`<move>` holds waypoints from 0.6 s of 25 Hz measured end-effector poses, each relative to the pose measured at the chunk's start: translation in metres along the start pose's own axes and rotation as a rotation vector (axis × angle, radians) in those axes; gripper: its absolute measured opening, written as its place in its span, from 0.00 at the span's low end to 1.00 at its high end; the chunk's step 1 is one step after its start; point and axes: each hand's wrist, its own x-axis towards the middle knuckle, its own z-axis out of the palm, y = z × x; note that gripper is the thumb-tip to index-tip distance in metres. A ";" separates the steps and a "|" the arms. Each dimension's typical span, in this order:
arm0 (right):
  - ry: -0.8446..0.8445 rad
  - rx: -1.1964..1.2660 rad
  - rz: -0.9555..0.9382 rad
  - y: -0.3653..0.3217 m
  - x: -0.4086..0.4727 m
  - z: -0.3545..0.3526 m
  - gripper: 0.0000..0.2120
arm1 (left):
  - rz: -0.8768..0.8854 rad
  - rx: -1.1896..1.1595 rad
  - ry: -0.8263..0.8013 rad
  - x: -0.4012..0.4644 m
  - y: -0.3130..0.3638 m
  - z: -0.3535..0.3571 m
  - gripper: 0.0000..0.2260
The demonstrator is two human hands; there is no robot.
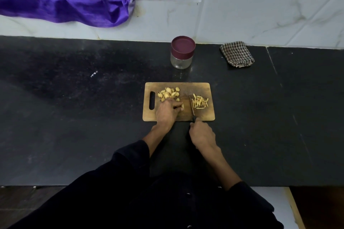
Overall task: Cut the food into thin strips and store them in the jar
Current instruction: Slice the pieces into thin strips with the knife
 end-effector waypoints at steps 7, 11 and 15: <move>-0.122 0.084 -0.053 0.000 -0.004 0.002 0.15 | 0.025 0.001 0.019 -0.002 0.001 -0.002 0.13; -0.132 0.080 -0.066 -0.001 -0.005 0.004 0.15 | 0.027 -0.028 0.018 0.000 0.000 -0.001 0.12; -0.132 0.055 -0.062 -0.003 -0.004 0.005 0.15 | 0.029 -0.039 0.025 0.001 -0.002 -0.001 0.12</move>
